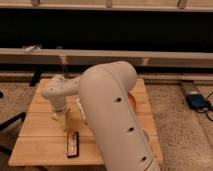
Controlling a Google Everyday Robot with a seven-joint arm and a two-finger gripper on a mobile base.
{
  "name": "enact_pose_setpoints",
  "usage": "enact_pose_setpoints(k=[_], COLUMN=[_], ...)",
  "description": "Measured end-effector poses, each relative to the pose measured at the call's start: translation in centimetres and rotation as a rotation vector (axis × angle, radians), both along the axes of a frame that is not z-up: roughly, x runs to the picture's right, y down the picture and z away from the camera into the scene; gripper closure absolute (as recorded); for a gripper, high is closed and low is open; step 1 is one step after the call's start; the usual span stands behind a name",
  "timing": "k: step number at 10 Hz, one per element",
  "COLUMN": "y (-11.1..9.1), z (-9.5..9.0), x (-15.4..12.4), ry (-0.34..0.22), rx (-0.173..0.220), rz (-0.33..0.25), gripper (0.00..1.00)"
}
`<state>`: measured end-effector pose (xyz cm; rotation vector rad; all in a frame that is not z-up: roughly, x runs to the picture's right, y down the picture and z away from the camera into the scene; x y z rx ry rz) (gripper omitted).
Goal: Place the white sponge in the ceramic bowl
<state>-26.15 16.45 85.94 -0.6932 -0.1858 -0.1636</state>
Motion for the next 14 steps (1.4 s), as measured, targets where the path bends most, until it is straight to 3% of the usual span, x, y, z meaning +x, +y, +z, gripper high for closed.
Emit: enact_pose_setpoints(k=[2,3,10,11,14], y=[0.0,0.1,-0.9,-1.5,-3.5], z=[0.2,0.4,-0.8,-1.3,-3.5], x=[-0.4,-0.6,-0.1,0.3,1.0], ry=[0.009,0.015,0.061,0.065,0.064], rx=[0.009,0.017,0.084,0.104,0.164], rz=[0.009,0.017,0.060,0.066,0.078], gripper=[0.21,0.27,0.95,1.00,1.00])
